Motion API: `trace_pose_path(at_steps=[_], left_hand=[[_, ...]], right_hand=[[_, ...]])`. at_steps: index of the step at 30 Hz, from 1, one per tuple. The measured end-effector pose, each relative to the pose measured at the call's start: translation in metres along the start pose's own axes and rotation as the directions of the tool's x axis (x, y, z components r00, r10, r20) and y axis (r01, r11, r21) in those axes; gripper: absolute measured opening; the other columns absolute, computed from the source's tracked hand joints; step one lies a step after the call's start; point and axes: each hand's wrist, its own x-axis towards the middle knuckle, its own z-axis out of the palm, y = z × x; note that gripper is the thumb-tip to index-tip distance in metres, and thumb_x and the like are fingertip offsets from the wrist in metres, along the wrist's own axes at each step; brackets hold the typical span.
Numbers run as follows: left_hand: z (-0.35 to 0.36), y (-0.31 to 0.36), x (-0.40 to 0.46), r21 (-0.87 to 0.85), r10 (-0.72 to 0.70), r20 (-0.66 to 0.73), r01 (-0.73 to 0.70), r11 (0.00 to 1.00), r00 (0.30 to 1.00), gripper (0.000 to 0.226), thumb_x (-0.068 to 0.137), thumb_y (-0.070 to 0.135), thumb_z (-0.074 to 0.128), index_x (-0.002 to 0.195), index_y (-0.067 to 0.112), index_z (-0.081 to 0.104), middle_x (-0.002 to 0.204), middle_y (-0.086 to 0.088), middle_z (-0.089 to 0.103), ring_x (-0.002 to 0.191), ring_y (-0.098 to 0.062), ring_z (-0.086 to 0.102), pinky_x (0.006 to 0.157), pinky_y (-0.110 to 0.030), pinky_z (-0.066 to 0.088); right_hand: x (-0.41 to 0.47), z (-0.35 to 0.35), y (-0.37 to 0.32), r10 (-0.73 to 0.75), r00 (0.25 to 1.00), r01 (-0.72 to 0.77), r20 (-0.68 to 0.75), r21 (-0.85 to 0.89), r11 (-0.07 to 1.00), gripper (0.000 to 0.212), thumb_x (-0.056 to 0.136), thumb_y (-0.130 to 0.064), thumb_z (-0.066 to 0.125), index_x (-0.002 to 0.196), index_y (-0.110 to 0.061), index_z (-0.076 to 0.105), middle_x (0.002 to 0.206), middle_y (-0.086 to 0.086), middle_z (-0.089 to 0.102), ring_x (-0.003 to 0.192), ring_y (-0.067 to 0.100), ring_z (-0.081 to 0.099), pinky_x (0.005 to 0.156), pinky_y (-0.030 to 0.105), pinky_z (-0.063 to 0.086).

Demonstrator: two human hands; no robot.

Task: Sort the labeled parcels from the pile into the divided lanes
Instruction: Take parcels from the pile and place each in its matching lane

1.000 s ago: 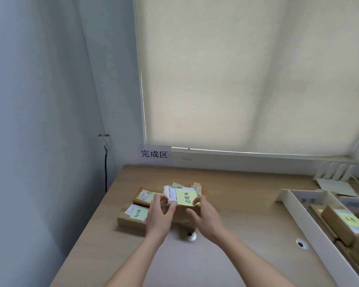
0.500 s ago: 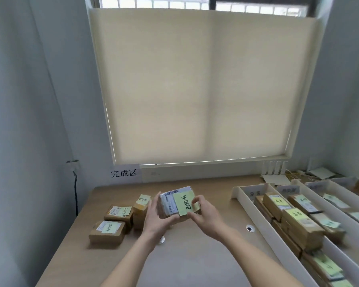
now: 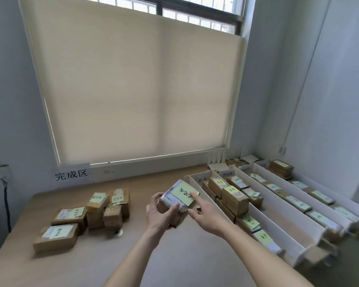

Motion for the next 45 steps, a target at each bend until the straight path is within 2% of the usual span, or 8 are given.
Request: trace_pose_path(at_steps=[5,10,16,21,28,33,38,45], left_hand=[[0.060,-0.012,-0.031,0.095,0.045,0.054,-0.050,0.994,0.998,0.068,0.053,0.056,0.091,0.106,0.049,0.049,0.111,0.004,0.044,0.101,-0.013,0.060,0.085,-0.039,0.058],[0.126,-0.008,-0.056,0.173,0.122,0.193,-0.157,0.972,0.973,0.064,0.054,0.065,0.086,0.098,0.033,0.052,0.097,0.002,0.067,0.088,-0.013,0.067,0.078,-0.039,0.059],[0.218,0.009,-0.084,0.095,0.222,0.435,-0.289,0.953,0.873,0.078,0.072,0.040,0.087,0.138,0.035,0.047,0.122,0.010,0.065,0.108,-0.006,0.065,0.092,-0.028,0.056],[0.303,0.015,-0.098,0.102,0.247,0.520,-0.347,0.933,0.818,0.099,0.061,0.068,0.081,0.147,0.039,0.041,0.134,0.018,0.059,0.118,0.000,0.059,0.099,-0.028,0.051],[0.435,0.026,-0.126,0.125,0.264,0.584,-0.406,0.905,0.768,0.111,0.054,0.086,0.070,0.149,0.037,0.040,0.138,0.011,0.059,0.117,-0.007,0.062,0.097,-0.032,0.053],[0.529,0.039,-0.155,0.128,0.305,0.599,-0.465,0.876,0.740,0.087,0.074,0.050,0.080,0.150,0.028,0.042,0.138,0.008,0.058,0.122,-0.006,0.056,0.096,-0.019,0.047],[0.611,0.041,-0.176,0.113,0.288,0.642,-0.459,0.881,0.711,0.086,0.075,0.053,0.080,0.149,0.034,0.041,0.137,0.010,0.059,0.119,-0.008,0.057,0.099,-0.032,0.050],[0.713,0.038,-0.177,0.104,0.258,0.707,-0.458,0.883,0.659,0.086,0.076,0.055,0.078,0.150,0.034,0.040,0.132,0.014,0.060,0.114,-0.003,0.056,0.090,-0.021,0.047]], right_hand=[[-0.064,-0.029,0.025,0.117,0.992,-0.120,0.041,0.085,0.989,0.091,0.088,-0.025,0.067,0.162,-0.033,0.014,0.155,-0.003,0.040,0.126,0.014,0.048,0.101,0.025,0.048],[-0.114,-0.076,0.061,0.157,0.980,-0.156,-0.119,0.015,0.988,0.089,0.092,-0.029,0.071,0.162,-0.031,0.017,0.158,-0.002,0.039,0.138,0.016,0.045,0.112,0.032,0.042],[-0.160,-0.143,0.116,0.199,0.960,-0.199,-0.197,0.017,0.980,0.083,0.094,-0.028,0.071,0.161,-0.028,0.022,0.160,-0.001,0.038,0.139,0.015,0.044,0.115,0.029,0.036],[-0.194,-0.202,0.173,0.263,0.939,-0.266,-0.222,0.018,0.964,0.082,0.097,-0.027,0.067,0.162,-0.031,0.018,0.159,-0.002,0.039,0.140,0.016,0.044,0.112,0.024,0.036],[-0.230,-0.290,0.269,0.324,0.915,-0.314,-0.241,0.080,0.946,0.080,0.100,-0.025,0.061,0.161,-0.040,0.013,0.164,-0.004,0.030,0.138,0.017,0.042,0.116,0.036,0.036],[-0.263,-0.353,0.334,0.346,0.896,-0.344,-0.278,0.057,0.937,0.077,0.101,-0.022,0.059,0.162,-0.035,0.014,0.162,-0.002,0.034,0.143,0.018,0.039,0.119,0.028,0.029],[-0.293,-0.405,0.391,0.370,0.873,-0.382,-0.316,0.027,0.924,0.077,0.101,-0.023,0.060,0.162,-0.034,0.015,0.167,-0.001,0.023,0.153,0.019,0.024,0.126,0.038,0.019],[-0.310,-0.466,0.466,0.407,0.847,-0.411,-0.342,0.065,0.909,0.074,0.102,-0.016,0.059,0.162,-0.027,0.018,0.165,-0.004,0.026,0.150,0.013,0.028,0.118,0.020,0.019]])
